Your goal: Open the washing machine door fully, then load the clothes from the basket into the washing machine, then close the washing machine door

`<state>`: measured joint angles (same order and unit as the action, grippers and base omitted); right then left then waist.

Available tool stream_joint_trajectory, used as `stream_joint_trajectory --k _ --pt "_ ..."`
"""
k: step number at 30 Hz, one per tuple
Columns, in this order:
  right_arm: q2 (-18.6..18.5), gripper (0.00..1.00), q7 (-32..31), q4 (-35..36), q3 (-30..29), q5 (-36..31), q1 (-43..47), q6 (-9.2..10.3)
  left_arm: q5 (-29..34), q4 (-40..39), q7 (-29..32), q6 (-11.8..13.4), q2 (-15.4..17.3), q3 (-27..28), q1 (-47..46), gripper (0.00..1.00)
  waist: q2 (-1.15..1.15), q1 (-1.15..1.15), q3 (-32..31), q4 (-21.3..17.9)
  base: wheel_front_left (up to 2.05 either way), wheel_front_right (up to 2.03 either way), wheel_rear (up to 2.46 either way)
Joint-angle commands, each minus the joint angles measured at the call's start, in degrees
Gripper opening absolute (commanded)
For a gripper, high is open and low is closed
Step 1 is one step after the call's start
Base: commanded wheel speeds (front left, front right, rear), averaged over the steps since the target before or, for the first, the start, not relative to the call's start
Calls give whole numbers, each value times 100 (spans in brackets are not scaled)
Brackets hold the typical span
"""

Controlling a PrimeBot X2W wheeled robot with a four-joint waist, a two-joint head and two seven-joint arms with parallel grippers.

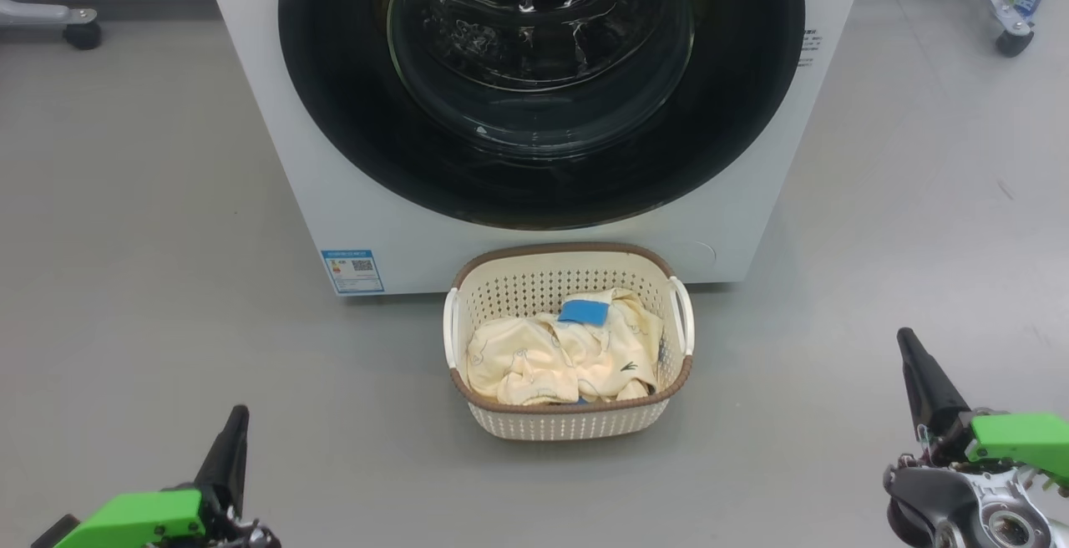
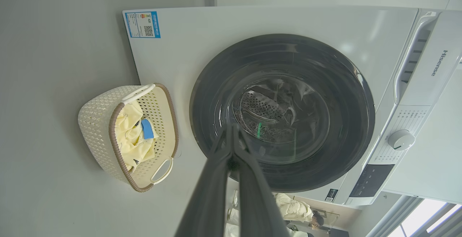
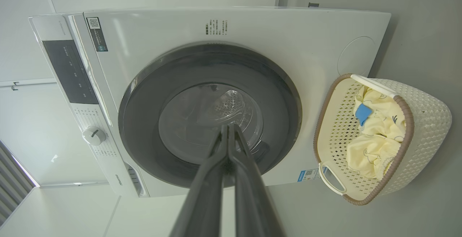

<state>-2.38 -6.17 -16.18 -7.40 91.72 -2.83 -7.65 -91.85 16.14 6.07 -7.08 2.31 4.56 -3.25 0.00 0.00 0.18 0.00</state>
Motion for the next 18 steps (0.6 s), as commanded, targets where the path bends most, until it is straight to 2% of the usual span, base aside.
stream_joint_trajectory --k 1,7,8,11,18 --pt "-50 0 -31 215 89 46 -335 16 -32 -210 41 -41 56 194 -294 0 0 0 0 0 0 0 0" --pt "-50 0 -31 215 89 46 -335 16 -32 -210 41 -41 56 194 -294 0 0 0 0 0 0 0 0" --pt "0 100 0 2 0 -1 -2 0 -1 -1 0 0 0 1 -1 100 0 0 0 0 0 0 0" --pt "51 100 5 -209 22 -7 89 -2 0 208 -4 8 -34 -21 74 100 0 0 0 0 0 0 0" --pt "23 100 107 -91 95 -130 15 -1 61 75 -79 4 -19 -55 25 100 0 0 4 -2 0 0 0"
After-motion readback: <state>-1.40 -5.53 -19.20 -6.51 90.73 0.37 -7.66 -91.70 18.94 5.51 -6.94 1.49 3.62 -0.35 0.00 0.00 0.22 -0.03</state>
